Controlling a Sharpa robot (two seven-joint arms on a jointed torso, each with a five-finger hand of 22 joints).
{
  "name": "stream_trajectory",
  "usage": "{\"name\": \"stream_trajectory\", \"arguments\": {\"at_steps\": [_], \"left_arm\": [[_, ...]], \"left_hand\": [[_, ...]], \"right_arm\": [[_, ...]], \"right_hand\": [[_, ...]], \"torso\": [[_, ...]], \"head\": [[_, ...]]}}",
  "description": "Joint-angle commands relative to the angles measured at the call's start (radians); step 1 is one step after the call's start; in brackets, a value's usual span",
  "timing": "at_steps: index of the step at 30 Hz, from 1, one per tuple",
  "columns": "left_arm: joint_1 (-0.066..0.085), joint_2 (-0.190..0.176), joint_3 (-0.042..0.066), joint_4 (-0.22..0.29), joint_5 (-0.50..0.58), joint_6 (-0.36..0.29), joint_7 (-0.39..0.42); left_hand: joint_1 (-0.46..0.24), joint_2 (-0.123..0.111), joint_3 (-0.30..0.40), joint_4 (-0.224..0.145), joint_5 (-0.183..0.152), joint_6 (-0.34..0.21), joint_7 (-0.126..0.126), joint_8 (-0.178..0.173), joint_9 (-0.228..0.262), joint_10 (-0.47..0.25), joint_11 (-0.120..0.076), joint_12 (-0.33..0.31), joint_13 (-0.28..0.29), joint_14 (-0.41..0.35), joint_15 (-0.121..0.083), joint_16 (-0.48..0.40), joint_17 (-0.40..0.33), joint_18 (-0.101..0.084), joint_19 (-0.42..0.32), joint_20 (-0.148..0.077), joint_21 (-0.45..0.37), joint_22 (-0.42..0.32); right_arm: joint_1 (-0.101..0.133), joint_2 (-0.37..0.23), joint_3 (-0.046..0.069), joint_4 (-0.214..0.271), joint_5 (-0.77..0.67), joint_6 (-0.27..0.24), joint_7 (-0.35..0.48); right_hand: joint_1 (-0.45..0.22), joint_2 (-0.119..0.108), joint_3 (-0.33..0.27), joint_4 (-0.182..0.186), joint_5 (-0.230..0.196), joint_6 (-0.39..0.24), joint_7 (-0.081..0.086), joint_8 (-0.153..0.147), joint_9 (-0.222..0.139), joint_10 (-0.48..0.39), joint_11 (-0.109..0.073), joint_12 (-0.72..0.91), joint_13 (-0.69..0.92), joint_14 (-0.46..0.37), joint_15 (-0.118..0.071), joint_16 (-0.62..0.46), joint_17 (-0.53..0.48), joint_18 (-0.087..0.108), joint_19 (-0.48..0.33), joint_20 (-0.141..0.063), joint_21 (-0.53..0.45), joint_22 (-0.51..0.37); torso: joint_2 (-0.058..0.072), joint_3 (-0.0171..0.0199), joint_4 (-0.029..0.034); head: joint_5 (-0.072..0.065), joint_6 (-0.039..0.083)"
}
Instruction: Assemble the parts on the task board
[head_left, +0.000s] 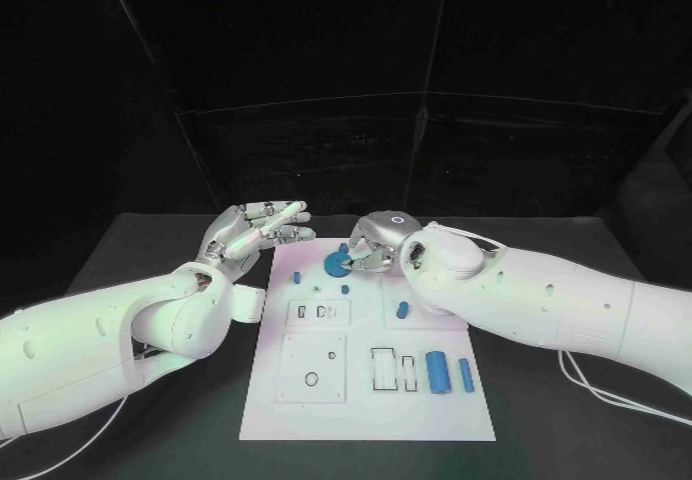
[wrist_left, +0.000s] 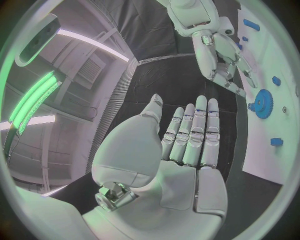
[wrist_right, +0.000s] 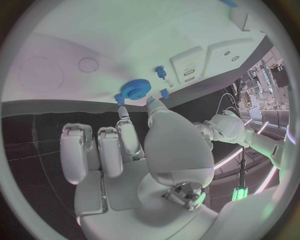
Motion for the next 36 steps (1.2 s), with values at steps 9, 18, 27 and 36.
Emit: {"name": "stream_trajectory", "arguments": {"at_steps": [9,18,27,36], "left_arm": [[0.002,-0.007,0.001,-0.001,-0.005,0.011,0.005],[0.001,0.003,0.001,-0.011,-0.005,0.015,0.004],[0.001,0.015,0.0,-0.022,-0.005,0.018,0.004],[0.0,0.021,0.0,-0.028,-0.005,0.019,0.004]], "left_hand": [[0.011,0.004,0.002,-0.007,0.003,0.008,0.004,-0.004,-0.001,0.003,0.003,-0.003,-0.001,-0.006,-0.001,-0.007,0.001,0.014,0.008,-0.001,-0.004,-0.001],[0.012,0.004,0.003,-0.01,0.003,0.01,0.002,-0.004,-0.001,0.006,0.002,-0.002,-0.001,-0.005,-0.002,-0.008,0.002,0.014,0.009,-0.001,-0.005,-0.002],[0.013,0.005,0.003,-0.011,0.003,0.01,0.002,-0.004,-0.001,0.006,0.002,-0.002,-0.001,-0.005,-0.002,-0.008,0.002,0.014,0.009,-0.001,-0.005,-0.002],[0.013,0.005,0.003,-0.011,0.003,0.01,0.002,-0.004,-0.001,0.006,0.002,-0.002,-0.001,-0.005,-0.002,-0.008,0.002,0.014,0.009,-0.001,-0.005,-0.002]], "right_arm": [[0.005,-0.28,0.001,0.126,0.46,-0.037,0.312],[0.005,-0.374,0.0,0.086,0.548,0.021,0.391],[0.002,-0.363,0.0,0.017,0.561,0.054,0.404],[-0.007,-0.341,-0.001,-0.025,0.544,0.07,0.393]], "right_hand": [[0.185,-0.019,0.008,-0.13,-0.031,0.016,-0.003,0.007,0.003,-0.01,-0.004,-0.014,0.0,0.078,-0.004,-0.015,0.151,0.004,-0.035,-0.002,-0.033,0.091],[0.218,-0.031,0.003,-0.167,-0.026,0.008,-0.005,0.001,0.0,-0.013,-0.006,-0.018,-0.002,0.079,-0.006,-0.015,0.153,0.005,-0.039,-0.004,-0.036,0.086],[0.221,-0.03,0.001,-0.173,-0.026,-0.004,-0.004,-0.003,-0.002,-0.016,-0.005,-0.021,-0.005,0.08,-0.006,-0.015,0.154,0.006,-0.04,-0.004,-0.038,0.084],[0.222,-0.029,0.001,-0.174,-0.026,-0.004,-0.003,-0.002,-0.001,-0.018,-0.005,-0.023,-0.007,0.08,-0.005,-0.014,0.156,0.006,-0.04,-0.004,-0.037,0.084]], "torso": [[-0.007,-0.0008,-0.0164],[-0.006,0.0019,-0.0176],[-0.005,0.0014,-0.0128],[-0.005,0.0001,-0.0128]], "head": [[-0.011,0.016],[-0.024,0.025],[-0.028,0.02],[-0.027,0.015]]}}
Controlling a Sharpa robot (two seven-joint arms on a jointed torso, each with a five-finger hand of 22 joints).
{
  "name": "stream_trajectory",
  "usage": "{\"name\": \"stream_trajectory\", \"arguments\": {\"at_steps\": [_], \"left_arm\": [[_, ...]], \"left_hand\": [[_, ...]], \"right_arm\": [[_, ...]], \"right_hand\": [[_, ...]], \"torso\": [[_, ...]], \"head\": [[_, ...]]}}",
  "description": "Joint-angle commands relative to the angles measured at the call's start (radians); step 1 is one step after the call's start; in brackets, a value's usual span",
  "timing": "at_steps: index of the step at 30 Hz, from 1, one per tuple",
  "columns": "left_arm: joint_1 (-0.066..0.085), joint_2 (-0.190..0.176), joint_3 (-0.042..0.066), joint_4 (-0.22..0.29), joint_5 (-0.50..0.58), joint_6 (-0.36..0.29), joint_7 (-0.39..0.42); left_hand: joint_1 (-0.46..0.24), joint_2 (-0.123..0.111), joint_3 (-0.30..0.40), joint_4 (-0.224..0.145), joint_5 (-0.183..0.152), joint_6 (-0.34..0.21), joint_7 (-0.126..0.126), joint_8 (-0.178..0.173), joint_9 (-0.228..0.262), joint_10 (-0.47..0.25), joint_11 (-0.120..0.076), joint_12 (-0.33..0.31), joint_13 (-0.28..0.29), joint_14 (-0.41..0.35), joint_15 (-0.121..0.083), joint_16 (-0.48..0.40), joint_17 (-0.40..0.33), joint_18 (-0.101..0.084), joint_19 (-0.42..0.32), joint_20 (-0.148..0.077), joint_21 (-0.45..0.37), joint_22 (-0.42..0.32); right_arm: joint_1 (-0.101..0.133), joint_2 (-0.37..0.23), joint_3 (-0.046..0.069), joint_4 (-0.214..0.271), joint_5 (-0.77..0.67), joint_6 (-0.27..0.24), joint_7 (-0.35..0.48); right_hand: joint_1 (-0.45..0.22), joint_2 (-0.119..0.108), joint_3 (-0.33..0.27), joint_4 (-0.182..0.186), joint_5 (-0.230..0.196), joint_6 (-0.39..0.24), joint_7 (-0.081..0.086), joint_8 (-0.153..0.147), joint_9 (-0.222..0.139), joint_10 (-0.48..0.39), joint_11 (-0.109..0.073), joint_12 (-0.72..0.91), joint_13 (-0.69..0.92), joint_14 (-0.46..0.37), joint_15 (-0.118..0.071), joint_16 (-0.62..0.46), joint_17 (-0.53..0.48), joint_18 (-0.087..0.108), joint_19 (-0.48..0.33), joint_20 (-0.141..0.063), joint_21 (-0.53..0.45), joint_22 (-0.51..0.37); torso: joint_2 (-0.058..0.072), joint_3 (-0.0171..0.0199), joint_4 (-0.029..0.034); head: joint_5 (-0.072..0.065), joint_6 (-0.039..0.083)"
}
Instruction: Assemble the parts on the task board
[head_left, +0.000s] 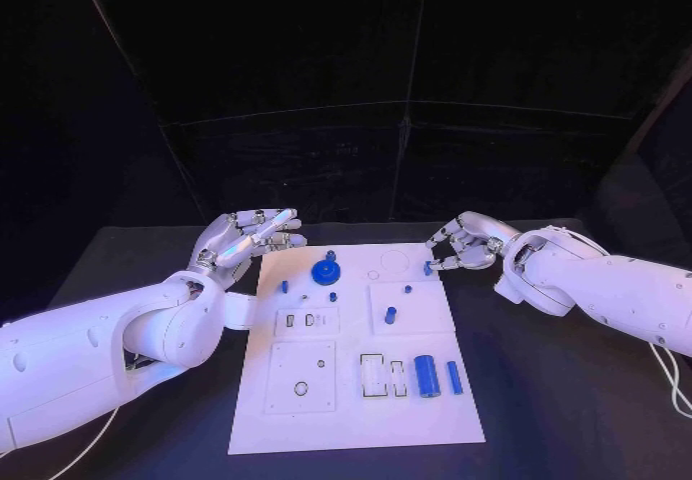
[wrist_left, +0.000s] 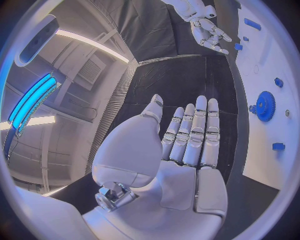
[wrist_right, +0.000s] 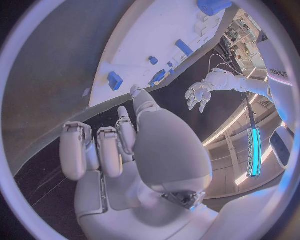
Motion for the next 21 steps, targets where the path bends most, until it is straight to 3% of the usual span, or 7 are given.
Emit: {"name": "stream_trajectory", "arguments": {"at_steps": [1,14,21], "left_arm": [[0.001,0.002,0.001,-0.001,-0.005,0.013,0.005],[0.0,0.005,0.001,-0.008,-0.005,0.013,0.005],[0.0,0.006,0.001,-0.01,-0.005,0.013,0.006]], "left_hand": [[0.009,0.001,0.0,-0.008,0.003,0.007,-0.002,-0.004,-0.001,0.006,0.002,-0.002,-0.001,-0.005,-0.002,-0.004,0.002,0.014,0.009,-0.001,-0.005,-0.002],[0.009,0.001,0.0,-0.009,0.003,0.007,-0.002,-0.004,-0.001,0.007,0.001,-0.002,-0.001,-0.005,-0.002,-0.005,0.002,0.014,0.009,-0.001,-0.005,-0.002],[0.009,0.001,0.0,-0.009,0.003,0.007,-0.002,-0.004,-0.001,0.007,0.001,-0.002,-0.001,-0.005,-0.002,-0.005,0.002,0.014,0.009,-0.001,-0.005,-0.002]], "right_arm": [[0.0,0.005,0.0,-0.01,0.001,0.029,0.01],[-0.017,0.017,0.0,-0.025,-0.039,0.049,-0.011],[-0.02,0.03,0.0,-0.042,-0.046,0.045,-0.02]], "right_hand": [[0.01,0.003,0.0,-0.008,0.003,-0.005,-0.001,-0.003,-0.001,-0.006,-0.001,-0.006,-0.002,0.08,-0.005,-0.002,0.156,0.006,-0.005,-0.002,-0.006,0.084],[0.007,0.008,-0.002,-0.009,0.001,0.002,0.001,0.002,0.001,-0.005,0.001,-0.005,0.0,0.08,-0.004,-0.001,0.158,0.005,-0.003,-0.002,-0.005,0.086],[0.003,0.016,-0.002,-0.009,0.001,0.009,0.001,0.006,0.002,-0.003,0.001,-0.002,0.003,0.081,-0.004,-0.001,0.16,0.004,-0.001,-0.001,-0.004,0.089]], "torso": [[0.0,-0.0009,0.0004],[-0.001,-0.0024,-0.0011],[-0.001,-0.0022,0.0018]], "head": [[0.001,-0.002],[0.0,-0.007],[-0.002,-0.009]]}}
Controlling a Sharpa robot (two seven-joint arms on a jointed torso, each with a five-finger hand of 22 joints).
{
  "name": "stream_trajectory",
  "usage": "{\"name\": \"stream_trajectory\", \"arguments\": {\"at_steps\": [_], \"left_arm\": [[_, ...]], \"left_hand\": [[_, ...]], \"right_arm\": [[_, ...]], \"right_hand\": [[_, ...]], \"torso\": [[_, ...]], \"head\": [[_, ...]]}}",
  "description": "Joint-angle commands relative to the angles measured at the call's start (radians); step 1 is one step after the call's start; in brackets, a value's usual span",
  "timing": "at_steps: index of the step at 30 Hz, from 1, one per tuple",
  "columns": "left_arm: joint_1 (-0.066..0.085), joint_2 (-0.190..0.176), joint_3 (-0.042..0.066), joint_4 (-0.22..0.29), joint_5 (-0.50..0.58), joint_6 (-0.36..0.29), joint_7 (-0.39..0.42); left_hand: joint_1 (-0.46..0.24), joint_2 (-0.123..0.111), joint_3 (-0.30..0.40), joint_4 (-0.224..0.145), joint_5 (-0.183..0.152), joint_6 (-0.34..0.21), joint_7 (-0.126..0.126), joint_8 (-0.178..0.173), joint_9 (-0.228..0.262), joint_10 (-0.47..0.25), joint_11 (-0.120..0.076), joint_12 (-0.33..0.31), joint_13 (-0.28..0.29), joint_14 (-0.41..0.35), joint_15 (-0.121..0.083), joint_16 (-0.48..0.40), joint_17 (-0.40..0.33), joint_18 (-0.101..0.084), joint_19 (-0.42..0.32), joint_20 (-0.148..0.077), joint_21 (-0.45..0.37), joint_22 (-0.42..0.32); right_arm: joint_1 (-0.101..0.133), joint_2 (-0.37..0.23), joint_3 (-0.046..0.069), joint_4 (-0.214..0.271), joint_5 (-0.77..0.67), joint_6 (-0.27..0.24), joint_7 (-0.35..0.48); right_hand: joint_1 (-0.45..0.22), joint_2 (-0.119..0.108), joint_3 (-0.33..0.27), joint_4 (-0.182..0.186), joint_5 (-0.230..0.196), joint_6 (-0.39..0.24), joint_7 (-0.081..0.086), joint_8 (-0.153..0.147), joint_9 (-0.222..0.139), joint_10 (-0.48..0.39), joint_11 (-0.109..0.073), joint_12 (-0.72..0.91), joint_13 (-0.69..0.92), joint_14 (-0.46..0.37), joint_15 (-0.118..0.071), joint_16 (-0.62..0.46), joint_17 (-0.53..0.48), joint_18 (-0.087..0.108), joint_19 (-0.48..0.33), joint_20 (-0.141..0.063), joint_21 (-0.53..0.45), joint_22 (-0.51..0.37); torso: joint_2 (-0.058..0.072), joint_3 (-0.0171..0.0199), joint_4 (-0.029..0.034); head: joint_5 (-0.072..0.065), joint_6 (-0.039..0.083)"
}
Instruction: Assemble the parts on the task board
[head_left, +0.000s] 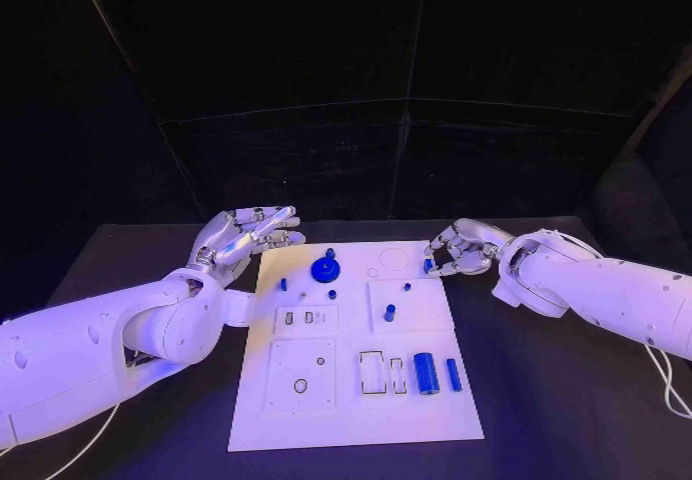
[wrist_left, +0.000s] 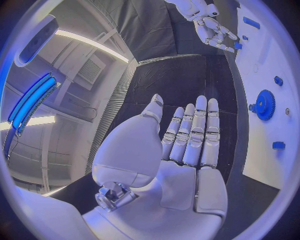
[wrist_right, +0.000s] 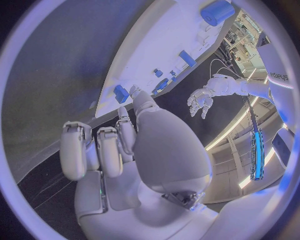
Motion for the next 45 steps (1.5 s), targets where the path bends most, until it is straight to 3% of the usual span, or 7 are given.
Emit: {"name": "stream_trajectory", "arguments": {"at_steps": [1,11,17,32,45], "left_arm": [[0.001,0.002,0.001,0.0,-0.005,0.012,0.006],[0.001,0.002,0.001,-0.001,-0.005,0.011,0.005],[0.001,0.002,0.001,-0.001,-0.005,0.011,0.005],[0.001,0.001,0.001,-0.001,-0.005,0.011,0.004],[0.001,0.0,0.001,-0.001,-0.005,0.01,0.004]], "left_hand": [[0.009,0.001,0.0,-0.004,0.003,0.007,-0.002,-0.004,-0.001,0.007,0.001,-0.002,-0.001,-0.005,-0.002,-0.005,0.002,0.014,0.009,-0.001,-0.005,-0.001],[0.009,0.001,0.0,-0.004,0.003,0.007,-0.002,-0.004,-0.001,0.007,0.001,-0.002,-0.001,-0.005,-0.002,-0.005,0.002,0.014,0.009,-0.001,-0.005,-0.001],[0.009,0.001,0.0,-0.004,0.003,0.007,-0.002,-0.004,-0.001,0.007,0.001,-0.002,-0.001,-0.005,-0.002,-0.005,0.002,0.014,0.009,-0.001,-0.005,-0.001],[0.009,0.001,0.0,-0.004,0.003,0.007,-0.002,-0.004,-0.001,0.007,0.001,-0.002,-0.001,-0.005,-0.002,-0.005,0.002,0.014,0.009,-0.001,-0.005,-0.001],[0.011,0.002,0.001,-0.007,0.003,0.008,-0.002,-0.005,-0.001,0.008,0.001,-0.003,-0.001,-0.005,-0.002,-0.006,0.002,0.014,0.01,-0.001,-0.006,-0.002]], "right_arm": [[0.0,0.007,0.0,-0.007,-0.018,0.008,-0.01],[-0.008,0.029,0.001,-0.031,-0.025,0.004,-0.017],[-0.009,0.034,0.001,-0.039,-0.028,0.009,-0.02],[-0.01,0.037,0.001,-0.045,-0.036,0.011,-0.028],[-0.01,0.04,0.001,-0.038,-0.029,-0.03,-0.005]], "right_hand": [[-0.001,0.014,0.001,-0.006,0.0,0.011,0.001,0.007,0.002,-0.002,0.0,-0.002,0.002,0.081,-0.004,0.0,0.16,0.004,0.0,-0.001,-0.004,0.09],[-0.004,0.034,0.008,-0.008,-0.008,0.024,-0.001,0.012,0.002,0.002,-0.001,0.001,0.005,0.082,-0.005,0.001,0.163,0.003,0.004,-0.002,-0.002,0.095],[-0.003,0.051,0.019,-0.014,-0.039,0.05,-0.006,0.022,0.004,0.009,-0.006,0.006,0.011,0.083,-0.009,0.002,0.167,0.002,0.01,-0.004,0.001,0.101],[-0.003,0.059,0.028,-0.019,-0.049,0.065,-0.01,0.027,0.004,0.013,-0.01,0.01,0.015,0.083,-0.012,0.003,0.169,-0.001,0.017,-0.007,0.005,0.11],[-0.007,0.101,0.076,-0.025,-0.07,0.14,-0.038,0.058,0.009,0.042,-0.034,0.035,0.046,0.085,-0.031,0.006,0.178,-0.007,0.04,-0.024,0.017,0.138]], "torso": [[0.0,0.0003,0.0018],[0.0,0.0002,0.0007],[0.0,0.0001,0.001],[0.0,0.0005,0.0008],[-0.001,0.0008,0.002]], "head": [[-0.001,-0.001],[0.002,-0.002],[0.002,-0.003],[0.001,-0.005],[0.002,-0.006]]}}
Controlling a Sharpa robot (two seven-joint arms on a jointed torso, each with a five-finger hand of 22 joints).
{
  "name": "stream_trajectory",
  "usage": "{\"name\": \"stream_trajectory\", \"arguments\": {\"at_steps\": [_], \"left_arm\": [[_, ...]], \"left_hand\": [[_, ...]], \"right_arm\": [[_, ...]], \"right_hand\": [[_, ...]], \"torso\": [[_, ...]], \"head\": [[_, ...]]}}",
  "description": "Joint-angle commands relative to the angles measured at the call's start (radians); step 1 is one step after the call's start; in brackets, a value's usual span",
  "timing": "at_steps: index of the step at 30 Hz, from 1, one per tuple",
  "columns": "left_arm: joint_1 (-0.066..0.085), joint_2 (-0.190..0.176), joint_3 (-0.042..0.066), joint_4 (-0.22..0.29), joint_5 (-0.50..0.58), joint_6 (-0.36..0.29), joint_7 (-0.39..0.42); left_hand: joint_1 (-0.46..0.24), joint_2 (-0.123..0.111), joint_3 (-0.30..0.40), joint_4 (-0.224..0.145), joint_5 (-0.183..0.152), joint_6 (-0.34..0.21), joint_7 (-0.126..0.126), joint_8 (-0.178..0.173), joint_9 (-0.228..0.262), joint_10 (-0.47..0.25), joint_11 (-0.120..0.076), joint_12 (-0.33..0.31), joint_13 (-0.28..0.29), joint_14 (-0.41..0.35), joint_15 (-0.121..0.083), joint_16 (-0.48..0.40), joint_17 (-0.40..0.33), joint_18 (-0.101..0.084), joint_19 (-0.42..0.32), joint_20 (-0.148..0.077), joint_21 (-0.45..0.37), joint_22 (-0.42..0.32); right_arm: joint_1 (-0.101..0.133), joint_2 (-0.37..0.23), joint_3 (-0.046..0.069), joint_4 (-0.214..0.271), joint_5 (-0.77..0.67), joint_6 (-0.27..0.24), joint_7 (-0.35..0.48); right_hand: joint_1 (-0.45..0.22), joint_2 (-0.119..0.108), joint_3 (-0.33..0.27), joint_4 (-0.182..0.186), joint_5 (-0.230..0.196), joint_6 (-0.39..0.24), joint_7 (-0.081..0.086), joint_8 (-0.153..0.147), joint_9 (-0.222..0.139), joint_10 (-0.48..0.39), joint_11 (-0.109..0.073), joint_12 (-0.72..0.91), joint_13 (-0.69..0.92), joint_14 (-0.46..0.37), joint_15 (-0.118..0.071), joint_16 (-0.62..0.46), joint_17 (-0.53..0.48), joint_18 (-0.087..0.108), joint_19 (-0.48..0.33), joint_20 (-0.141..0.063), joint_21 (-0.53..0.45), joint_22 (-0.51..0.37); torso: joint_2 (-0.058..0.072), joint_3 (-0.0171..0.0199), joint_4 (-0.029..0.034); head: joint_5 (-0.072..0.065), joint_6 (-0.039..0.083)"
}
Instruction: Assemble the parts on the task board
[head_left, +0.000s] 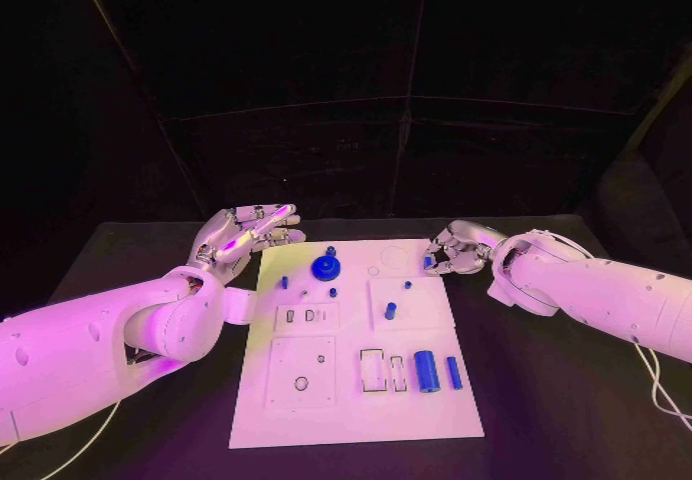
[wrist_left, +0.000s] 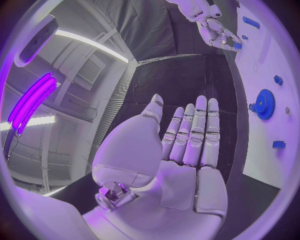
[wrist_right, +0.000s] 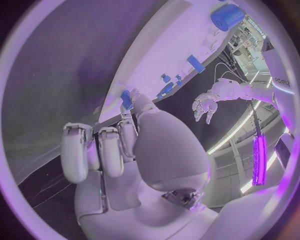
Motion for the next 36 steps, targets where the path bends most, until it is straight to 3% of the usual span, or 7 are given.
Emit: {"name": "stream_trajectory", "arguments": {"at_steps": [1,9,13,15,21,27,36], "left_arm": [[0.001,0.0,0.001,0.001,-0.005,0.01,0.004],[0.001,-0.003,0.001,0.0,-0.005,0.009,0.005],[0.001,-0.007,0.001,-0.001,-0.005,0.008,0.005],[0.001,-0.008,0.001,-0.004,-0.005,0.007,0.006],[0.002,-0.005,0.001,-0.021,-0.005,0.009,0.007],[0.002,0.005,0.001,-0.044,0.006,0.01,0.009],[0.003,0.015,0.001,-0.065,0.012,0.01,0.009]], "left_hand": [[0.011,0.002,0.001,-0.007,0.003,0.005,0.001,-0.005,-0.001,0.008,0.001,-0.003,-0.001,-0.005,-0.002,-0.006,0.001,0.014,0.006,0.002,-0.006,-0.001],[0.011,0.002,0.001,-0.008,0.003,0.005,0.001,-0.005,-0.001,0.008,0.001,-0.003,-0.001,-0.005,-0.002,-0.007,0.001,0.014,0.006,0.002,-0.006,-0.001],[0.012,0.003,0.001,-0.009,0.003,0.005,0.001,-0.005,-0.001,0.008,0.001,-0.003,-0.001,-0.005,-0.002,-0.007,0.001,0.014,0.006,0.002,-0.006,-0.001],[0.012,0.003,0.001,-0.009,0.003,0.005,0.001,-0.005,-0.001,0.008,0.001,-0.003,-0.001,-0.005,-0.002,-0.007,0.001,0.014,0.006,0.002,-0.006,-0.001],[0.013,0.003,0.002,-0.009,0.003,0.005,0.001,-0.005,-0.001,0.008,0.001,-0.004,-0.001,-0.005,-0.002,-0.007,0.001,0.014,0.007,0.002,-0.006,-0.001],[0.013,0.004,0.002,-0.01,0.003,0.006,0.001,-0.005,-0.001,0.009,0.001,-0.003,-0.001,-0.005,-0.002,-0.007,0.001,0.015,0.007,0.002,-0.006,-0.001],[0.014,0.004,0.002,-0.011,0.003,0.007,0.0,-0.005,0.0,0.01,0.0,-0.003,-0.001,-0.004,-0.003,-0.007,0.001,0.015,0.008,0.002,-0.006,-0.002]], "right_arm": [[0.001,0.001,0.0,0.004,0.003,-0.032,0.019],[0.002,-0.008,0.001,0.029,0.006,-0.103,0.016],[0.002,-0.029,0.001,0.082,0.006,-0.146,-0.005],[0.003,-0.041,0.002,0.13,0.003,-0.169,-0.032],[0.004,-0.033,0.002,0.223,-0.024,-0.193,-0.097],[0.004,0.025,0.002,0.292,-0.093,-0.207,-0.178],[0.003,0.136,0.001,0.286,-0.165,-0.176,-0.265]], "right_hand": [[0.002,0.019,0.012,-0.001,-0.006,0.015,-0.005,0.009,0.003,0.012,-0.003,0.008,0.042,0.086,-0.011,0.006,0.178,-0.008,0.012,-0.003,0.006,0.14],[0.008,0.038,0.05,-0.014,-0.003,0.032,-0.014,0.015,0.003,0.02,-0.012,0.014,0.051,0.087,-0.02,0.008,0.183,-0.01,0.021,-0.013,0.011,0.15],[0.008,0.043,0.066,-0.019,0.002,0.036,-0.016,0.016,0.003,0.022,-0.013,0.014,0.053,0.087,-0.022,0.009,0.185,-0.012,0.027,-0.015,0.014,0.158],[0.006,0.044,0.071,-0.02,0.003,0.038,-0.016,0.017,0.003,0.023,-0.014,0.015,0.054,0.088,-0.022,0.009,0.186,-0.013,0.03,-0.016,0.016,0.162],[0.002,0.045,0.079,-0.022,0.004,0.041,-0.018,0.019,0.003,0.024,-0.015,0.014,0.054,0.087,-0.023,0.009,0.185,-0.013,0.03,-0.017,0.016,0.162],[-0.001,0.044,0.087,-0.026,0.003,0.046,-0.02,0.021,0.004,0.024,-0.017,0.013,0.054,0.087,-0.024,0.008,0.184,-0.013,0.03,-0.018,0.016,0.162],[-0.005,0.04,0.095,-0.03,0.001,0.049,-0.021,0.023,0.005,0.024,-0.018,0.011,0.052,0.087,-0.026,0.007,0.181,-0.013,0.03,-0.019,0.016,0.162]], "torso": [[0.0,0.0001,0.0013],[-0.001,-0.0006,0.0003],[-0.002,-0.0019,0.0013],[-0.003,-0.0024,0.0018],[-0.013,-0.0044,0.0029],[-0.024,-0.0076,0.0077],[-0.034,-0.0127,0.0133]], "head": [[0.001,0.0],[0.003,0.0],[0.001,0.002],[0.001,0.005],[0.003,0.001],[0.007,-0.005],[0.017,-0.017]]}}
